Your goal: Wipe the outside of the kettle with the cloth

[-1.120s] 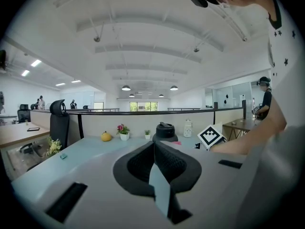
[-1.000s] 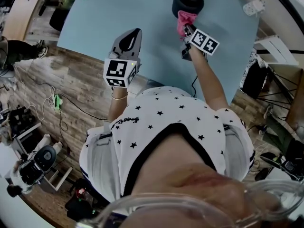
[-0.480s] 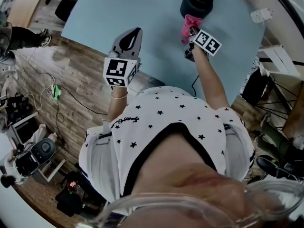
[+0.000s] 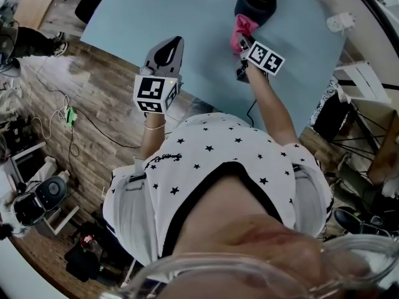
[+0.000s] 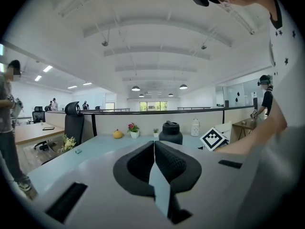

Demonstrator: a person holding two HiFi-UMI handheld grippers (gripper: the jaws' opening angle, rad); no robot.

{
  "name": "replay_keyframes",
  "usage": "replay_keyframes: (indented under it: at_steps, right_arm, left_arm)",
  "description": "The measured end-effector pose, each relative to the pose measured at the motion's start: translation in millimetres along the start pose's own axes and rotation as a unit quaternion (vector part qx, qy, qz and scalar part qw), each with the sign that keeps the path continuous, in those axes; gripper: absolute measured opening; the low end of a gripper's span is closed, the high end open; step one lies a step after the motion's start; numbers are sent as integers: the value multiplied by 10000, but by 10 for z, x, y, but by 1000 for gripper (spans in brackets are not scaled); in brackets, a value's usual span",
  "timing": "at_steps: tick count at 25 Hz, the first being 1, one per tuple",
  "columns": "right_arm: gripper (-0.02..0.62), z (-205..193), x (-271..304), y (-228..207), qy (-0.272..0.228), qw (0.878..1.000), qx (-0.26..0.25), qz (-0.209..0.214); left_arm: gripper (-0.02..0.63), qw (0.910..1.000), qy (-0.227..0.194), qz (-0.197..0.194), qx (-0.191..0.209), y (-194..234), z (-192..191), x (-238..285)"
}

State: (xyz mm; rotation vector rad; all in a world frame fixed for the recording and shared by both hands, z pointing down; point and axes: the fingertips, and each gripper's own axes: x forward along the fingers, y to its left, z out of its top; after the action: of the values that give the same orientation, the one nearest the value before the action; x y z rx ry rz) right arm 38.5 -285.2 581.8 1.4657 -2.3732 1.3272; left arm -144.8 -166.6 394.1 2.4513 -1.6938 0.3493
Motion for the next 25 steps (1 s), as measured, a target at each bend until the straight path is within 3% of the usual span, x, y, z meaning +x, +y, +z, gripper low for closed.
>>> replay_keyframes:
  at_steps: [6,11,19,22,25]
  right_arm:
    - [66,178,-261,441,-177,9968,-451,643]
    - [66,362,-361,650,-383,9930,-462,1014]
    - [66,555,-229,1138,-895,9899,-195,1081]
    - [66,731,-89,1186,-1274,9882,33,849]
    - [66,888,65,1190,-1574,9850,316,629]
  left_arm:
    - [29,9999,-93,-26,-30,-326,50,-58]
    - [29,9999,-116,-98,1,-474,87,-39]
    - [29,9982,-117,-577,-106,-104,-3,74]
    - [29,9950,-58,-995,59,98,24,259]
    - [29,9936,-96,-1117,135,385,100,395]
